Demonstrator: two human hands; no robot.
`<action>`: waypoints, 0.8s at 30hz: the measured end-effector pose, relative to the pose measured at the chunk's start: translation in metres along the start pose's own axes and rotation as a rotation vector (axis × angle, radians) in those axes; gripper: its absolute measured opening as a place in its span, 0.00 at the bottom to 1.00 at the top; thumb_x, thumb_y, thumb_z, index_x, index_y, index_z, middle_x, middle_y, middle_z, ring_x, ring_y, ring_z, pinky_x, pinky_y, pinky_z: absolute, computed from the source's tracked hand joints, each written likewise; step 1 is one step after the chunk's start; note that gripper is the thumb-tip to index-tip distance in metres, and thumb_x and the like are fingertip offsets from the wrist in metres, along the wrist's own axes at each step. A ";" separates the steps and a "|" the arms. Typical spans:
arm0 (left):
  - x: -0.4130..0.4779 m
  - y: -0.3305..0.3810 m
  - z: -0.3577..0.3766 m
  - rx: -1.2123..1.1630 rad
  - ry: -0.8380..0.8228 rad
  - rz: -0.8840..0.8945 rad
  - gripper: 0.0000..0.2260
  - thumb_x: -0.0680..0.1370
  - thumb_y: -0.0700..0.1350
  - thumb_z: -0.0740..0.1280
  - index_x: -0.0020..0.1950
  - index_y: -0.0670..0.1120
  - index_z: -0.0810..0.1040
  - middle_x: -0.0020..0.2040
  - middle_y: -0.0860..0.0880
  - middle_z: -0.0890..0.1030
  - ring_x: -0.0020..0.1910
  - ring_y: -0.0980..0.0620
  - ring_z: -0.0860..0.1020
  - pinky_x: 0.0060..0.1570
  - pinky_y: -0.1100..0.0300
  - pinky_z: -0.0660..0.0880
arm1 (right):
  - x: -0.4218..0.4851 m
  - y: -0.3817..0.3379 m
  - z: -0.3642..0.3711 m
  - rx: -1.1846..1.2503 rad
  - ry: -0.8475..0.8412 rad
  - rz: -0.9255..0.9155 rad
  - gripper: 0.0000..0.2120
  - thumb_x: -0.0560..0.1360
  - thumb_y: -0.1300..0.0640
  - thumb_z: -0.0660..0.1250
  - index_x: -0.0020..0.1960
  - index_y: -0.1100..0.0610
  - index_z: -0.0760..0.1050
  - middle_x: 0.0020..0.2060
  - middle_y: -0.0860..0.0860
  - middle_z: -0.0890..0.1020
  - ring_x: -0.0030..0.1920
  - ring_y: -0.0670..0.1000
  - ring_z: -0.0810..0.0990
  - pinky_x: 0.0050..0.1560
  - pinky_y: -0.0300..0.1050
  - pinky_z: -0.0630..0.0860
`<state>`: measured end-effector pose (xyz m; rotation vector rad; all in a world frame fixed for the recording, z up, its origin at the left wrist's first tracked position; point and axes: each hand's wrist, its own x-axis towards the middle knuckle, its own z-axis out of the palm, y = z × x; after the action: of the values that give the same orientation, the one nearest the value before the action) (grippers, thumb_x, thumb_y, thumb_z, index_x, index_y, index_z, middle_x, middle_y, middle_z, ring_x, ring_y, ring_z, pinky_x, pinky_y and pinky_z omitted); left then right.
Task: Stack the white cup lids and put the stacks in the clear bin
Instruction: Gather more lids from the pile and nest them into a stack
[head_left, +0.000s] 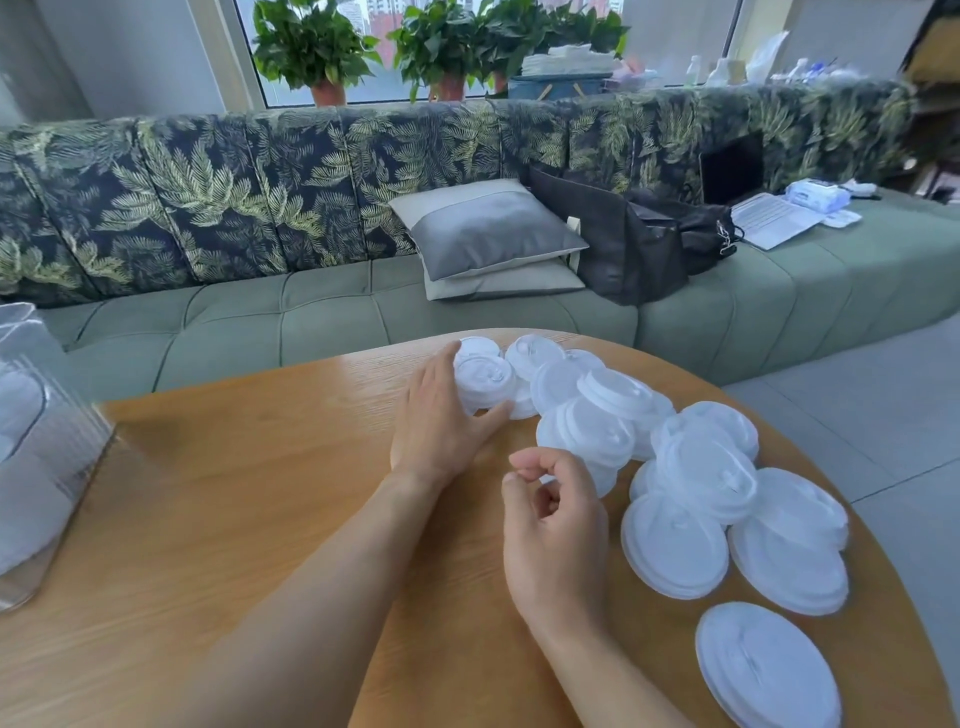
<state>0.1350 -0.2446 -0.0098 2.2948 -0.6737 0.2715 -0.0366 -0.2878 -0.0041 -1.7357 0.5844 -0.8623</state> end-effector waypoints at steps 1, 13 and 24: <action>0.001 -0.002 0.001 -0.010 0.001 -0.008 0.42 0.73 0.63 0.74 0.81 0.49 0.63 0.75 0.50 0.73 0.75 0.48 0.67 0.73 0.51 0.64 | 0.000 0.000 0.001 -0.004 -0.002 -0.003 0.10 0.77 0.61 0.70 0.48 0.45 0.77 0.43 0.42 0.81 0.41 0.47 0.77 0.42 0.34 0.73; -0.049 -0.007 -0.031 -0.249 0.190 -0.036 0.38 0.72 0.57 0.79 0.77 0.47 0.68 0.71 0.52 0.76 0.71 0.54 0.72 0.69 0.61 0.67 | -0.002 -0.004 0.001 -0.070 0.021 0.036 0.08 0.77 0.59 0.69 0.48 0.45 0.77 0.45 0.41 0.80 0.43 0.44 0.77 0.44 0.36 0.72; -0.165 -0.040 -0.119 -0.234 0.220 -0.126 0.35 0.71 0.53 0.81 0.74 0.53 0.69 0.67 0.60 0.73 0.68 0.55 0.72 0.69 0.61 0.69 | -0.048 -0.020 0.006 -0.044 -0.107 0.118 0.06 0.79 0.52 0.69 0.55 0.49 0.78 0.48 0.45 0.83 0.46 0.52 0.84 0.51 0.44 0.79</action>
<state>0.0176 -0.0736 -0.0098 2.0373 -0.4234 0.3601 -0.0619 -0.2420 0.0014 -1.7562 0.6316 -0.6744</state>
